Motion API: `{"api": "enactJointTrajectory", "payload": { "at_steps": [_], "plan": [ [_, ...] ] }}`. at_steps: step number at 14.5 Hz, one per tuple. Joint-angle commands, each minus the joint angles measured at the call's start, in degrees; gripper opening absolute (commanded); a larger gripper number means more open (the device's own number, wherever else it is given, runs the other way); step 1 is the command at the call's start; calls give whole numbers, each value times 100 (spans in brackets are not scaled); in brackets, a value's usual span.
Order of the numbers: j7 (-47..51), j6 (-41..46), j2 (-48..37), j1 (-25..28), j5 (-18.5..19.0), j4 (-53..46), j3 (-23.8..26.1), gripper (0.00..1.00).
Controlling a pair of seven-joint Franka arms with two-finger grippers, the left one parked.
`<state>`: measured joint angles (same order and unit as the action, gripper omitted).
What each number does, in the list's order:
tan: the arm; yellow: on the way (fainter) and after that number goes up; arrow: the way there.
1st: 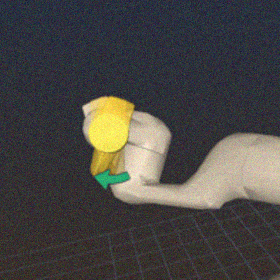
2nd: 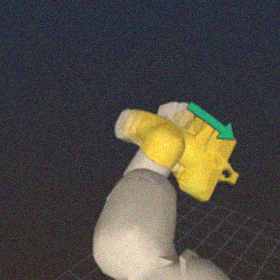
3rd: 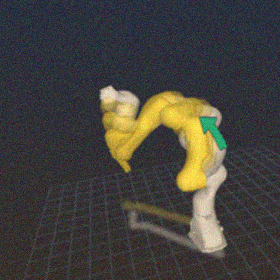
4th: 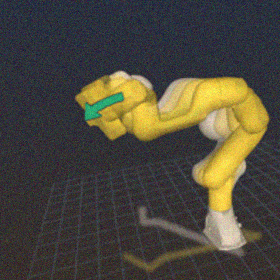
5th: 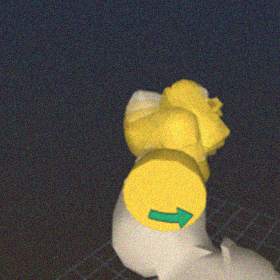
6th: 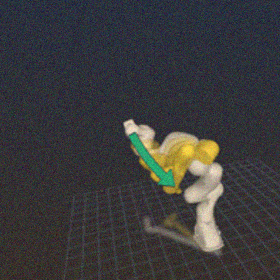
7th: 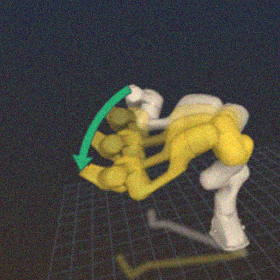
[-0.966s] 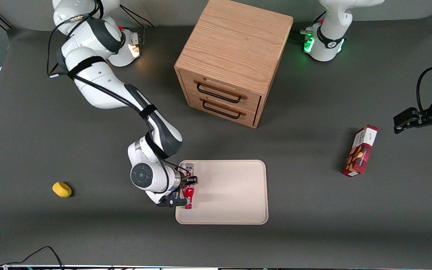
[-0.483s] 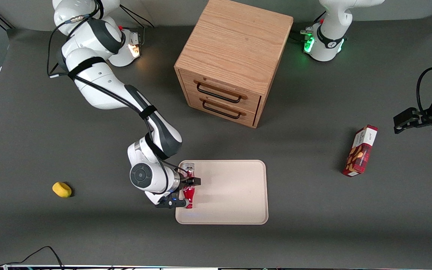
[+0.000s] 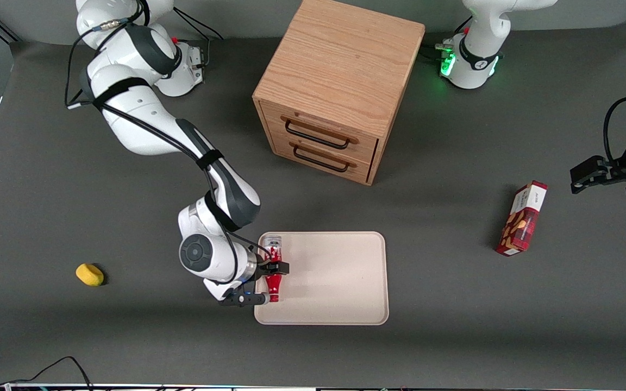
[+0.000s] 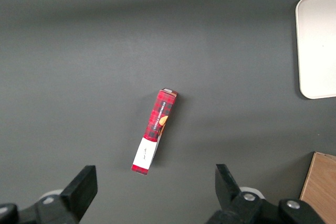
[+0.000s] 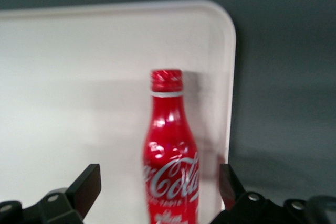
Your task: Place coke bottle on tray
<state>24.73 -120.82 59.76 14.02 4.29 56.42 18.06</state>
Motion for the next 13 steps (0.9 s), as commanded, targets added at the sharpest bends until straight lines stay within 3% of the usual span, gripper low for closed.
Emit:
{"api": "enactJointTrajectory", "payload": {
  "at_steps": [1,4,8,10,13],
  "plan": [
    [173,417,-1086,-258,-33,684,31,100],
    [-37,595,-2472,-627,55,1929,-83,100],
    [-793,463,-4416,-769,-42,3837,-943,100],
    [-803,463,-5303,-769,-539,4585,-1286,100],
    [-1354,489,-6386,-769,-657,5632,-1655,100]
  ]
}}
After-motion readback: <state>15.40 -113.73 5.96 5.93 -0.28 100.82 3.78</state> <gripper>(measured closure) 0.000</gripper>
